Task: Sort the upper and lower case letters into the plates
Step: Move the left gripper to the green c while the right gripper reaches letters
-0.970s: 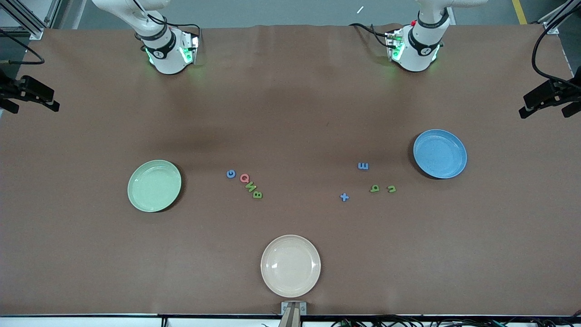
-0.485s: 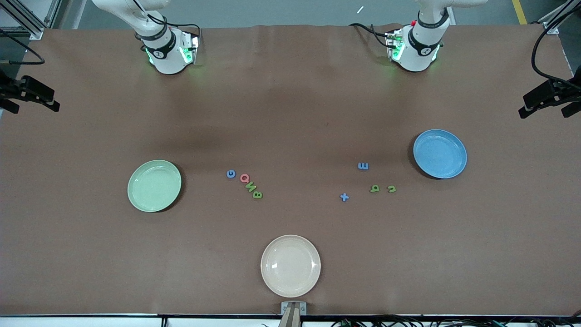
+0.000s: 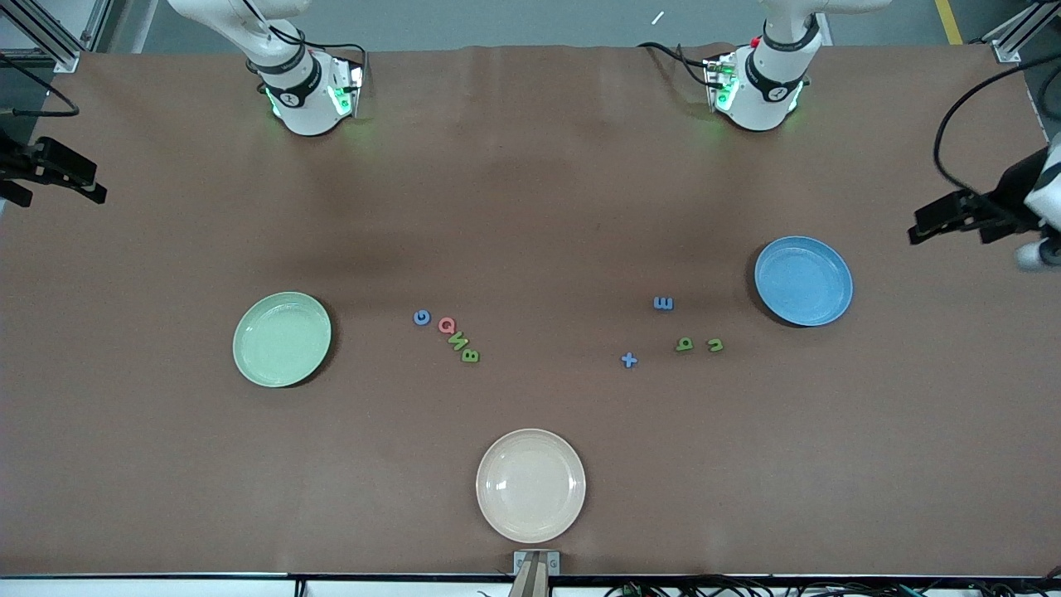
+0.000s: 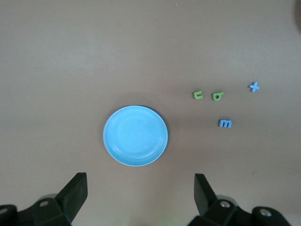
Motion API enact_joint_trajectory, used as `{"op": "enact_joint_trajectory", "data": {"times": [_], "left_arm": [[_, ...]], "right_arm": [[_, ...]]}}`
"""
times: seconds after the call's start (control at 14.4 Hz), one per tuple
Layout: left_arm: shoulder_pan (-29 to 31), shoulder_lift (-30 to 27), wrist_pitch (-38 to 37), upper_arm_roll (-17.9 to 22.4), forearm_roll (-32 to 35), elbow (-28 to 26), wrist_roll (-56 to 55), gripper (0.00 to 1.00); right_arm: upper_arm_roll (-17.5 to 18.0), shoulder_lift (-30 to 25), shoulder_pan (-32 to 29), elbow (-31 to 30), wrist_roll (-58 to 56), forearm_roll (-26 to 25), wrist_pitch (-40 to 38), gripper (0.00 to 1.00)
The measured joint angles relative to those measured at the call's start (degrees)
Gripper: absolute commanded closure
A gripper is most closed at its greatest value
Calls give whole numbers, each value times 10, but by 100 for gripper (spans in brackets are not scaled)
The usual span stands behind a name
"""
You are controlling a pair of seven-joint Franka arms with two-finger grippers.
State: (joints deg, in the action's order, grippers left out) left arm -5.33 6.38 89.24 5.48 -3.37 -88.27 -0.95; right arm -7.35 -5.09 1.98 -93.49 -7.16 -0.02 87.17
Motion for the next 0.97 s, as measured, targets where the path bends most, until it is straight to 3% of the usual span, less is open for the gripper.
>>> {"op": "enact_joint_trajectory", "data": {"times": [0.21, 0.69, 0.97], "left_arm": [[-25, 48, 57, -10, -2, -32, -65, 0], [-59, 131, 287, -27, -2, -158, -173, 0], [-84, 202, 393, -29, -2, -176, -221, 0]], "right_arm": [[-3, 16, 0, 0, 0, 0, 0, 0], [-6, 82, -18, 2, -1, -1, 22, 0], [-8, 148, -42, 5, -1, -2, 45, 0]]}}
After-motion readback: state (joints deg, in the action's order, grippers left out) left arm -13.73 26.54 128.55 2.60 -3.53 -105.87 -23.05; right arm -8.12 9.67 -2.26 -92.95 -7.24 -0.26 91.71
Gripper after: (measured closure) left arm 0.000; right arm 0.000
